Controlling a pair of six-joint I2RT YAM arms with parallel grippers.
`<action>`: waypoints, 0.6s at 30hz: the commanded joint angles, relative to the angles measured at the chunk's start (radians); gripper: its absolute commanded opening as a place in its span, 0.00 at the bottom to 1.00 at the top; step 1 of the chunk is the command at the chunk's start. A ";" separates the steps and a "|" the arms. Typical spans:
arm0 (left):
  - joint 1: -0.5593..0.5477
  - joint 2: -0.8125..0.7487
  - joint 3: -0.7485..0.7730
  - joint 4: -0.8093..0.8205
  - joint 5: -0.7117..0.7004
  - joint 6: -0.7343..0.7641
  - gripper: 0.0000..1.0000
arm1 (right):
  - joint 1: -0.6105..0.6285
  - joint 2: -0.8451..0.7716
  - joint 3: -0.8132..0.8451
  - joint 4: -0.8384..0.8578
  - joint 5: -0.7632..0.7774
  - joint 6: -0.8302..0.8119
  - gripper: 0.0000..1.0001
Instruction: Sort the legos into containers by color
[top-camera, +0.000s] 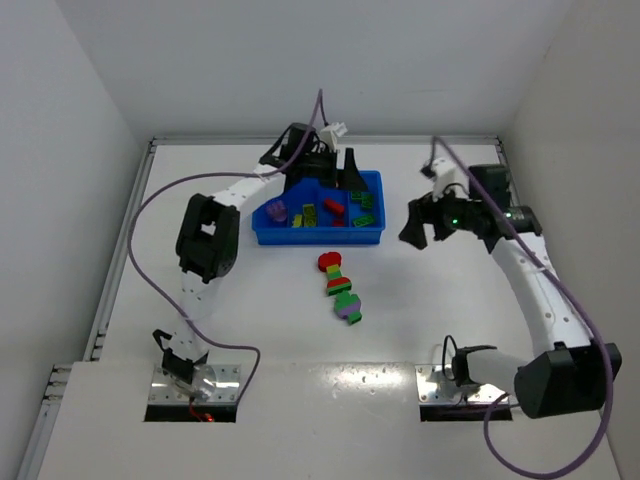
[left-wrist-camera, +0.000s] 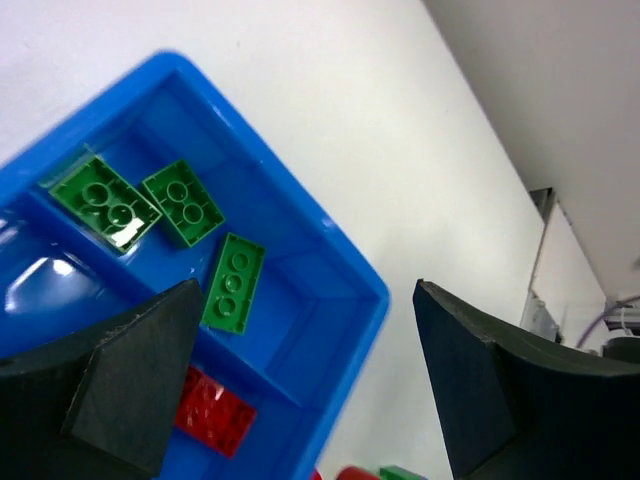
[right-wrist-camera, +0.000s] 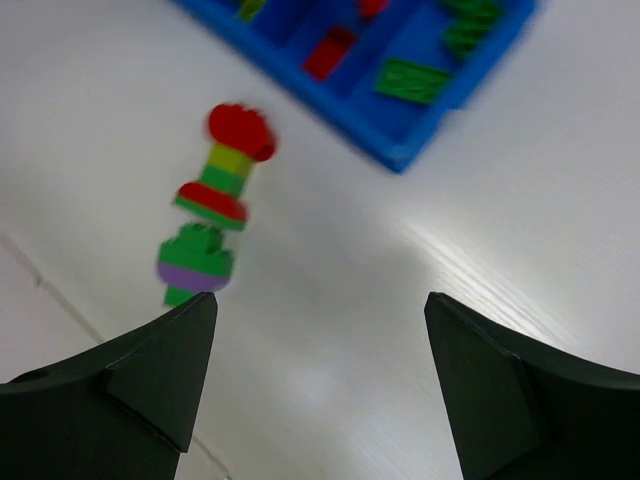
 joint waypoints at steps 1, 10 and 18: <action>0.058 -0.217 -0.033 0.071 0.019 -0.027 0.93 | 0.191 -0.013 -0.044 -0.045 0.023 -0.117 0.85; 0.221 -0.600 -0.249 -0.131 -0.223 0.054 1.00 | 0.521 0.084 -0.171 -0.034 0.167 -0.175 0.83; 0.316 -0.860 -0.413 -0.314 -0.384 0.162 1.00 | 0.581 0.258 -0.174 -0.005 0.267 -0.010 0.82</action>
